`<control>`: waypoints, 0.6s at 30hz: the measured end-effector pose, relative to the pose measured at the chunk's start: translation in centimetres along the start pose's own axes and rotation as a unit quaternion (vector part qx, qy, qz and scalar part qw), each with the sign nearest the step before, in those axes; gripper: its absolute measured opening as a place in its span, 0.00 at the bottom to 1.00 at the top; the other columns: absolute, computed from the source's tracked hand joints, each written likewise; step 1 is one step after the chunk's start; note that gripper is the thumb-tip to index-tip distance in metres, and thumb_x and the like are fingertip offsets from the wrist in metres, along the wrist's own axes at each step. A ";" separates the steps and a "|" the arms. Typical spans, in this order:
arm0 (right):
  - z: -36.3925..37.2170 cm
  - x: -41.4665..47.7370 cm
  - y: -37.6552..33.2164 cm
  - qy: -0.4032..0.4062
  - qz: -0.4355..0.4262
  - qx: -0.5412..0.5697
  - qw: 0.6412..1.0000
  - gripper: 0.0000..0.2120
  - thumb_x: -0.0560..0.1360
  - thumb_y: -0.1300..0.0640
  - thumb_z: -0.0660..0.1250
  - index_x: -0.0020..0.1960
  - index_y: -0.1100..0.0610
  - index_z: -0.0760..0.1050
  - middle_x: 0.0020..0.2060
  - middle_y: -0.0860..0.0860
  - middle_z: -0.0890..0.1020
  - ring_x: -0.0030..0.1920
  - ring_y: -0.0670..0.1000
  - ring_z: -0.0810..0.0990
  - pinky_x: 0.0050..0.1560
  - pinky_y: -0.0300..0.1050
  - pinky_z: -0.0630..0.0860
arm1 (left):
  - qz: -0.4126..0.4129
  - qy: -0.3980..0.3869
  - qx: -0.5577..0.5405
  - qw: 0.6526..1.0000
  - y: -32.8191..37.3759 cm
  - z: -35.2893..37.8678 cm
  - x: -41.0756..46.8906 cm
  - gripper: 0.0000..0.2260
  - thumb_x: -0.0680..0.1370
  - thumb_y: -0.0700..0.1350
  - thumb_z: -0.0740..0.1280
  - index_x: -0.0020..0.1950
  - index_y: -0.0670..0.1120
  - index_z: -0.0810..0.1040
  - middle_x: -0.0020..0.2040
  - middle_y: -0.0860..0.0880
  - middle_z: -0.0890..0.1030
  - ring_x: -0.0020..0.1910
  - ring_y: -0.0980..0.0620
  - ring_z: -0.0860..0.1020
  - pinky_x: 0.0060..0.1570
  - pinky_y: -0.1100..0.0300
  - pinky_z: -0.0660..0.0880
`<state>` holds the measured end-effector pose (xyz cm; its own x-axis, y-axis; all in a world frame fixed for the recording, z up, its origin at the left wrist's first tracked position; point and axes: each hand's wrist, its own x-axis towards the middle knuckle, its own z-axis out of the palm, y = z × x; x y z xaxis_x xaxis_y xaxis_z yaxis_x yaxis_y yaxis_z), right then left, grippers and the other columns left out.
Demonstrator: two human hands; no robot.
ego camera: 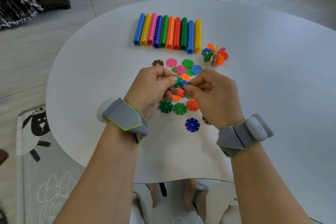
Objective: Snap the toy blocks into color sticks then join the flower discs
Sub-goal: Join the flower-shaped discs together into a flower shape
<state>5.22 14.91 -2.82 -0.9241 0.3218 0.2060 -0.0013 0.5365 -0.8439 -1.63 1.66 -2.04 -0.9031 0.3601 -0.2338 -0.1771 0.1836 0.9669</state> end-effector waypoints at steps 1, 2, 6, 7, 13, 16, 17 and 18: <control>0.2 0.0 0.0 0.026 -0.006 0.003 1.000 0.09 0.71 0.64 0.72 0.37 0.54 0.76 0.33 0.46 0.83 0.36 0.44 0.83 0.39 0.40 0.80 | -0.001 0.003 -0.017 1.000 0.1 0.0 0.1 0.07 0.77 0.35 0.64 0.42 0.43 0.77 0.24 0.50 0.77 0.21 0.56 0.72 0.24 0.67 0.69; 0.4 0.1 0.1 0.053 -0.014 0.001 0.998 0.07 0.71 0.63 0.72 0.38 0.54 0.77 0.33 0.46 0.82 0.35 0.44 0.83 0.39 0.40 0.80 | 0.001 0.010 -0.029 1.000 0.2 0.1 0.3 0.06 0.77 0.35 0.64 0.42 0.43 0.77 0.25 0.50 0.78 0.22 0.56 0.72 0.24 0.67 0.69; 1.1 0.3 0.2 0.097 -0.019 -0.058 0.993 0.01 0.71 0.60 0.73 0.40 0.56 0.82 0.32 0.40 0.78 0.35 0.44 0.79 0.39 0.34 0.76 | -0.009 0.042 -0.022 0.999 -0.2 0.9 0.4 0.05 0.77 0.38 0.65 0.43 0.46 0.77 0.31 0.46 0.79 0.25 0.56 0.75 0.25 0.65 0.68; 1.1 0.3 0.1 0.097 -0.014 -0.068 0.993 0.01 0.71 0.59 0.72 0.40 0.55 0.82 0.32 0.39 0.78 0.36 0.44 0.79 0.39 0.34 0.74 | -0.024 0.043 -0.024 0.998 -0.3 1.0 0.5 0.04 0.77 0.39 0.66 0.42 0.45 0.76 0.32 0.46 0.79 0.25 0.56 0.75 0.26 0.65 0.67; 0.4 0.7 0.7 -0.040 0.007 -0.137 0.990 0.09 0.74 0.52 0.69 0.53 0.50 0.83 0.49 0.47 0.82 0.52 0.50 0.77 0.56 0.46 0.72 | -0.034 0.079 -0.052 0.995 -0.3 0.0 0.7 0.08 0.77 0.39 0.65 0.39 0.45 0.73 0.35 0.46 0.77 0.28 0.55 0.74 0.23 0.65 0.65; 0.6 1.1 1.4 -0.045 0.042 -0.223 0.973 0.13 0.73 0.46 0.68 0.56 0.47 0.80 0.51 0.48 0.78 0.55 0.53 0.74 0.58 0.50 0.70 | -0.022 0.074 -0.024 0.997 -0.4 -0.4 0.5 0.08 0.76 0.39 0.67 0.38 0.46 0.74 0.38 0.47 0.78 0.34 0.53 0.78 0.25 0.65 0.68; 0.7 1.2 1.4 -0.055 0.054 -0.245 0.966 0.13 0.72 0.44 0.69 0.55 0.47 0.80 0.51 0.47 0.76 0.55 0.53 0.73 0.58 0.51 0.70 | -0.021 0.068 -0.022 0.997 -0.4 -0.4 0.4 0.07 0.76 0.39 0.68 0.38 0.46 0.74 0.39 0.46 0.79 0.36 0.53 0.79 0.26 0.65 0.70; 0.8 1.4 1.4 -0.065 0.061 -0.256 0.963 0.13 0.72 0.43 0.69 0.54 0.47 0.80 0.49 0.47 0.75 0.55 0.53 0.72 0.58 0.51 0.70 | -0.023 0.060 -0.026 0.998 -0.4 -0.4 0.4 0.07 0.76 0.39 0.68 0.38 0.45 0.74 0.39 0.46 0.80 0.37 0.52 0.80 0.27 0.65 0.72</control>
<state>3.65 15.47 -4.15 -0.9457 0.3238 0.0287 0.2677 0.8258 -0.4964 -2.03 1.36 -2.50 -0.9331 0.2406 -0.2674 -0.2366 0.1491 0.9601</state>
